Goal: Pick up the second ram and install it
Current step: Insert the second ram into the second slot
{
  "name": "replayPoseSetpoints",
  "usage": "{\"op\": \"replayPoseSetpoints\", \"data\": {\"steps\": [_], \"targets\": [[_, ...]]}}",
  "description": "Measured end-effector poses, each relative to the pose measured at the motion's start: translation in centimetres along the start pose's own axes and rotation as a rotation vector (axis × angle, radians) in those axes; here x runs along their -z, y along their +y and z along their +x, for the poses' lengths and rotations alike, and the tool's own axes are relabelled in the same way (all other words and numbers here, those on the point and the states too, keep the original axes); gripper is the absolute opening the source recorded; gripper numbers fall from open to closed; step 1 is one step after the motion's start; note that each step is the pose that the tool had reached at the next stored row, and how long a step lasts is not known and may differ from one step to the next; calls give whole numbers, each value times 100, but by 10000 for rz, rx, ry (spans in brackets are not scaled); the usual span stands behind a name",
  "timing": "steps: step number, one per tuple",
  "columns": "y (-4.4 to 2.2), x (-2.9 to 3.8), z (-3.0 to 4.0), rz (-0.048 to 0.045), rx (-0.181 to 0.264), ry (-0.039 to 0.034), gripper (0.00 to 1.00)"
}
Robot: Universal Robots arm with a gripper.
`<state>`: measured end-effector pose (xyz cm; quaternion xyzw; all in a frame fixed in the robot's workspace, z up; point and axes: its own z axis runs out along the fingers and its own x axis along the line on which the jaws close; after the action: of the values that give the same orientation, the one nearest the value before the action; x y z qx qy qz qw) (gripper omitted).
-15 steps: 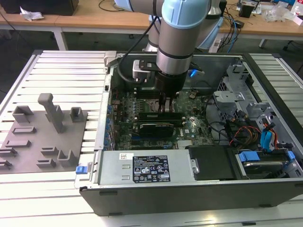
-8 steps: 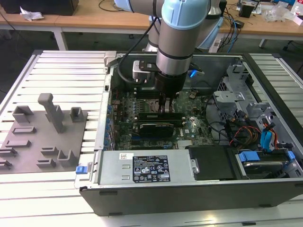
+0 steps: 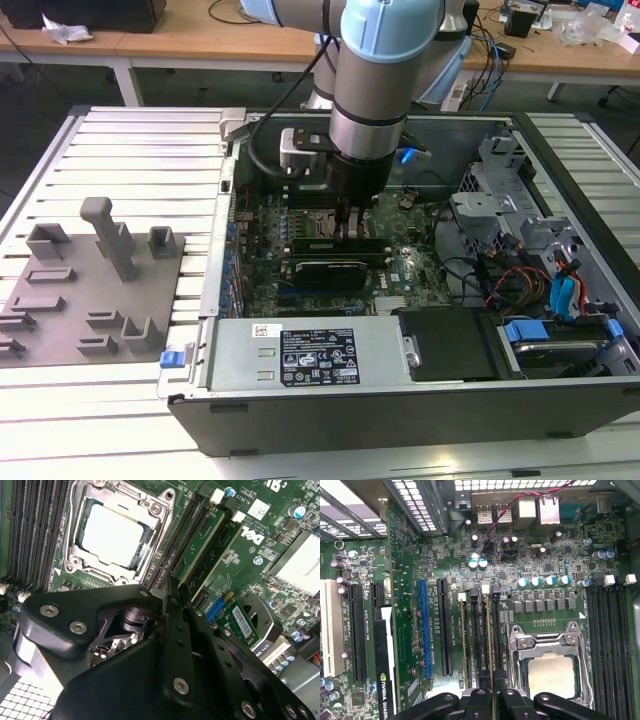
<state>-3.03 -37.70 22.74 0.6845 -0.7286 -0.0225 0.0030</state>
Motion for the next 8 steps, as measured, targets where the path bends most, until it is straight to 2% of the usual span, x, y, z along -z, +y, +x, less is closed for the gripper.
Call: {"op": "replayPoseSetpoints", "data": {"steps": [4,8], "targets": [[0,5,1,-3,51,10,14],[-1,-14,1,-5,53,-15,14]]}}
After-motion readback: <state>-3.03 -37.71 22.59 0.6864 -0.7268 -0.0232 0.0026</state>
